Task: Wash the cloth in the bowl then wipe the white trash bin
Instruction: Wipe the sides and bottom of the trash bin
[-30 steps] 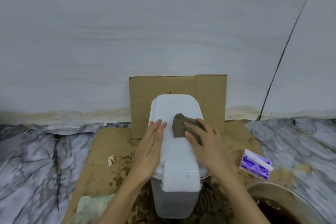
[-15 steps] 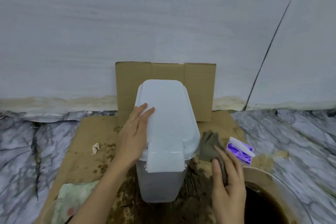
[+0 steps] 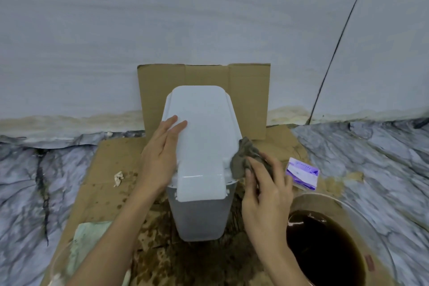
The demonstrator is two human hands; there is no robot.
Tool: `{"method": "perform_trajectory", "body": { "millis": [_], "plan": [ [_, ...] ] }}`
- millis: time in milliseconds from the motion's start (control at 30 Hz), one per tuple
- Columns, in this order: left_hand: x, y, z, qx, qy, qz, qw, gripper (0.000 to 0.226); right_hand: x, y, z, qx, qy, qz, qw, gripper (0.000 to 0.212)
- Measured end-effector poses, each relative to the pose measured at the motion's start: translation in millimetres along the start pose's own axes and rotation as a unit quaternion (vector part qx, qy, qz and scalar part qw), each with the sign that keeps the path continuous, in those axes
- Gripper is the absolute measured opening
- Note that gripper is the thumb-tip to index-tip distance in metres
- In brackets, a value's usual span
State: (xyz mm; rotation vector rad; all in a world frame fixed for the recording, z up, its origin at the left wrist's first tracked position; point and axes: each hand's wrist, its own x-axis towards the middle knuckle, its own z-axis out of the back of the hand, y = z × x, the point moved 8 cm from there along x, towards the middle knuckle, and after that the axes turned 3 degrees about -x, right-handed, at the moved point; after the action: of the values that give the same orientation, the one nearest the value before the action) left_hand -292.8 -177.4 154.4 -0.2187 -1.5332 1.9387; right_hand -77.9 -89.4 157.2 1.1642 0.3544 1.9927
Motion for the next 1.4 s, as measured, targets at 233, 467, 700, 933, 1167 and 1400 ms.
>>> {"method": "perform_trajectory", "body": {
  "millis": [233,467,700,933,1167,1400],
  "plan": [
    [0.6,-0.7,-2.1,0.008,-0.002,-0.004,1.000,0.044,-11.2,10.0,2.4,-0.019,0.031,0.065,0.997,0.032],
    [-1.9,-0.9,-0.1,0.001,-0.007,-0.004,1.000,0.043,6.0,-36.9,-21.8,0.213,0.131,-0.172,0.953,0.014],
    [-1.2,0.2,0.3,0.019,-0.003,-0.004,1.000,0.041,-1.4,-8.6,-14.5,0.269,0.101,-0.148,0.946,0.017],
    [-1.2,-5.5,-2.7,0.010,-0.011,0.002,1.000,0.037,4.1,-19.6,-14.1,0.210,0.001,-0.198,0.958,0.019],
    [-2.7,-2.0,1.1,0.008,-0.014,-0.004,1.000,0.037,-10.3,0.4,-11.4,0.269,0.012,-0.203,0.941,0.012],
    [2.9,3.6,-4.1,-0.087,0.044,0.046,0.994,0.046,-12.7,52.8,0.6,0.173,0.028,0.028,0.984,0.010]
  ]
}}
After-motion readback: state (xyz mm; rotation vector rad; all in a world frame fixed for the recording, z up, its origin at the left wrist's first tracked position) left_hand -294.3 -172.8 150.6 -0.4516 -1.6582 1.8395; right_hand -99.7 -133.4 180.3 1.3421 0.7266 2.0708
